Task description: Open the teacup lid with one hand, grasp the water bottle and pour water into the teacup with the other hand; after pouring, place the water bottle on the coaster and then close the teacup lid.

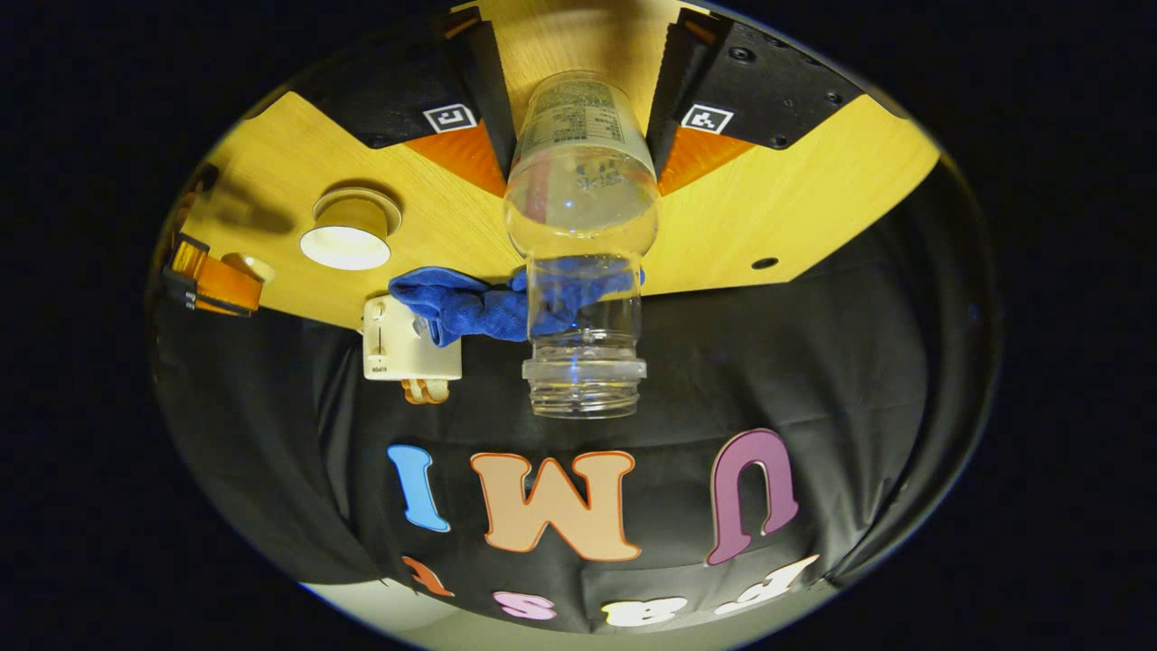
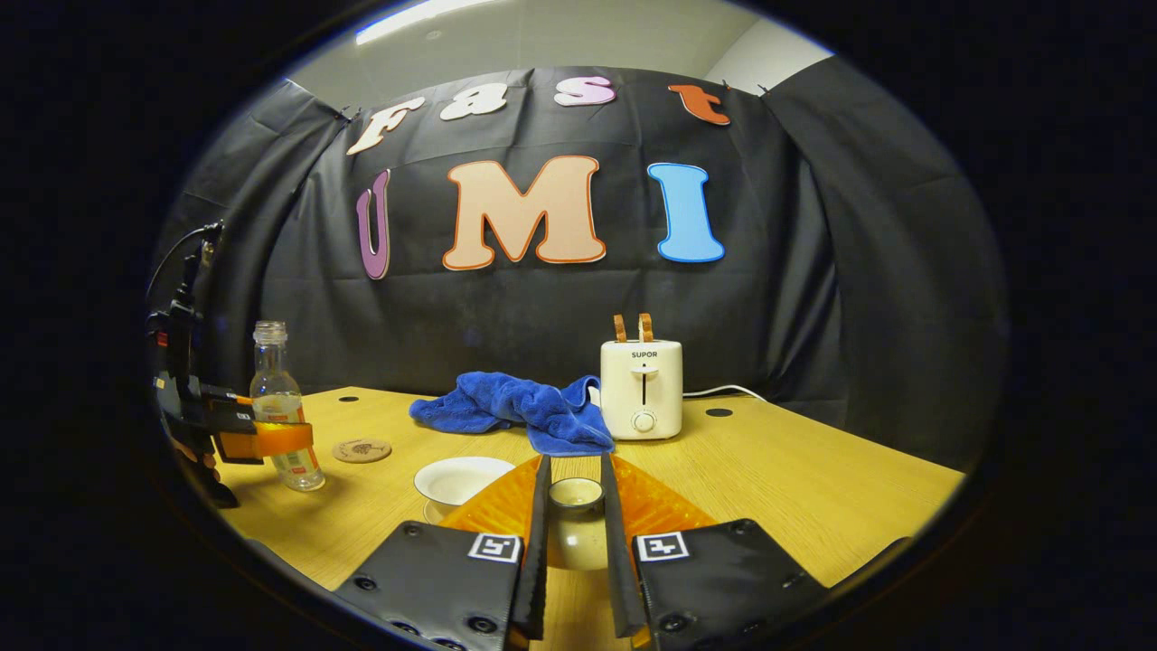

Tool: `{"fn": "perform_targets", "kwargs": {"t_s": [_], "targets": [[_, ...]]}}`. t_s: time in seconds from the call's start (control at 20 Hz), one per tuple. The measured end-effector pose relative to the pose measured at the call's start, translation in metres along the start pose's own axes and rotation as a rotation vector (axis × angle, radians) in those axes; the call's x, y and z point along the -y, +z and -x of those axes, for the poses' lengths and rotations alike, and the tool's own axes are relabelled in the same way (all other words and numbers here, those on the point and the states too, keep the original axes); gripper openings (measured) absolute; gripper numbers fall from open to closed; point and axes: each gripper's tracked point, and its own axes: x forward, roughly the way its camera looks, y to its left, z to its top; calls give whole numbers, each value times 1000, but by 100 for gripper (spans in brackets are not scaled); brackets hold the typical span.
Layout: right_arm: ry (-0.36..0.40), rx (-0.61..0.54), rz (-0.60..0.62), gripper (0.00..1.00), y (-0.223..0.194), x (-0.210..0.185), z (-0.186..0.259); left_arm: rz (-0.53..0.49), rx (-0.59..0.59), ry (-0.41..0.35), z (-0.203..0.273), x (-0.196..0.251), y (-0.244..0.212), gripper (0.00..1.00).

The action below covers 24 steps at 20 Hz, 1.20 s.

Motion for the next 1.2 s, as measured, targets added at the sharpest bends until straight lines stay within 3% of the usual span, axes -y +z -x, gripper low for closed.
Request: {"fn": "perform_targets", "kwargs": {"t_s": [0.15, 0.6, 1.2], "targets": [[-6, 0, 1, 32, 1, 3, -2, -163, 16, 19, -4, 7, 20, 66], [4, -2, -2, 32, 1, 9, 1, -828, 18, 22, -43, 28, 29, 66], [2, -2, -2, 32, 2, 20, 0, -1268, 5, 2, -83, 37, 26, 65]]}}
